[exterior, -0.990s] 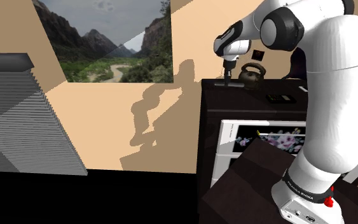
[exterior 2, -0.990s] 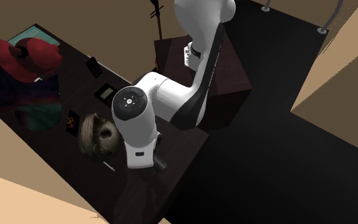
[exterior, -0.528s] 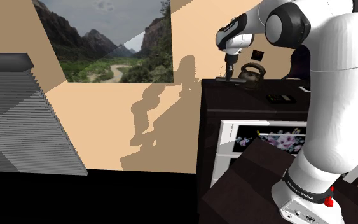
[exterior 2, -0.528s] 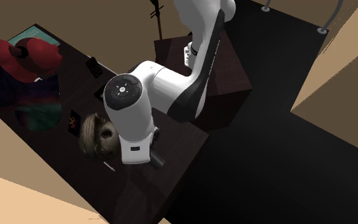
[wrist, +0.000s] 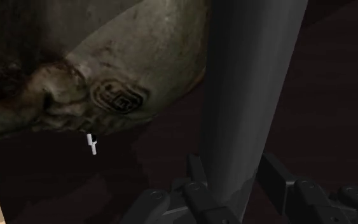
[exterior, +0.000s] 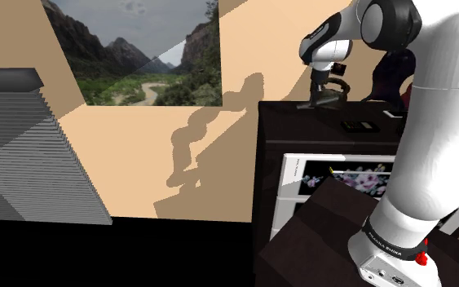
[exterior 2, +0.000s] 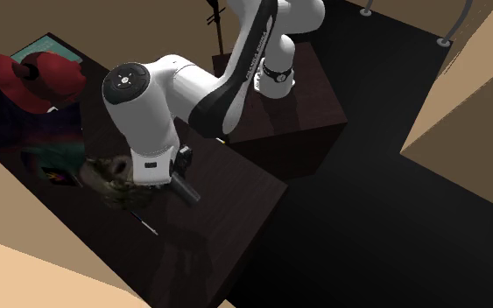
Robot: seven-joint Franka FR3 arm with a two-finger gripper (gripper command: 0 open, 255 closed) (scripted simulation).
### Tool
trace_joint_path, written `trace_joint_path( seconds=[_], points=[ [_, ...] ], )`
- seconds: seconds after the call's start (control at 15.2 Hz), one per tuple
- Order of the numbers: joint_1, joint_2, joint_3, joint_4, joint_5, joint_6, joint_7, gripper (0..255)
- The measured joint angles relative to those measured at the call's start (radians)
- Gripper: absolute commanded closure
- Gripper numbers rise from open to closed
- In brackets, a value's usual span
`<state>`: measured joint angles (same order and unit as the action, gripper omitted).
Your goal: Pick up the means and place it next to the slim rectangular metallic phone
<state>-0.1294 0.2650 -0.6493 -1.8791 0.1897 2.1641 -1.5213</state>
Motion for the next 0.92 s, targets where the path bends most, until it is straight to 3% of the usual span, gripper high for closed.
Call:
trace_joint_path(
  seconds=[0.92],
  points=[
    [-0.200,-0.030,-0.100,-0.045,0.028,0.000,-0.319,255]
  ],
)
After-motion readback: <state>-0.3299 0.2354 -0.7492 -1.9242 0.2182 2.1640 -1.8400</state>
